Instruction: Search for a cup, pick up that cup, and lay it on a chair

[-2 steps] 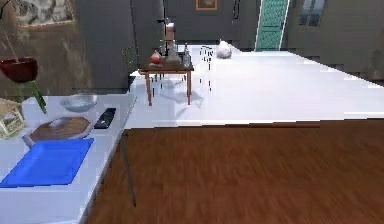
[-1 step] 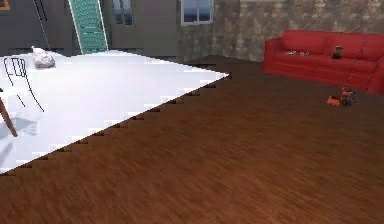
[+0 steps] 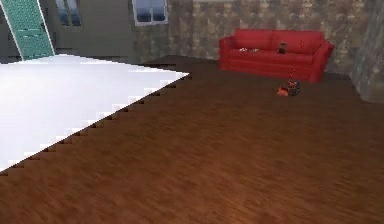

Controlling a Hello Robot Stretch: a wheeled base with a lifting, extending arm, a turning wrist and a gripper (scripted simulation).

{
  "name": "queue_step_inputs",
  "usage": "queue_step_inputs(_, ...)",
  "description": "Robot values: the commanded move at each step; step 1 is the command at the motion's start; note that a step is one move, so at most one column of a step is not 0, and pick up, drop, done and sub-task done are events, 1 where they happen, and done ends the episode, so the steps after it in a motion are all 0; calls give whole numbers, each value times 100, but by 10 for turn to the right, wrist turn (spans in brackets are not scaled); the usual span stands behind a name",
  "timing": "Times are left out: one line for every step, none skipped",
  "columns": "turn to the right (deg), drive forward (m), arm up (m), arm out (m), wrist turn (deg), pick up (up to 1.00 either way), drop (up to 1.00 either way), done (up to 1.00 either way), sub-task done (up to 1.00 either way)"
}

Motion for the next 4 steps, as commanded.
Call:
queue_step_inputs(30, 0, 0, 0, 0, 0, 0, 0, 0)
queue_step_inputs(0, 30, 0, 0, 0, 0, 0, 0, 0)
queue_step_inputs(-450, 0, 0, 0, 0, 0, 0, 0, 0)
queue_step_inputs(-30, 0, 0, 0, 0, 0, 0, 0, 0)
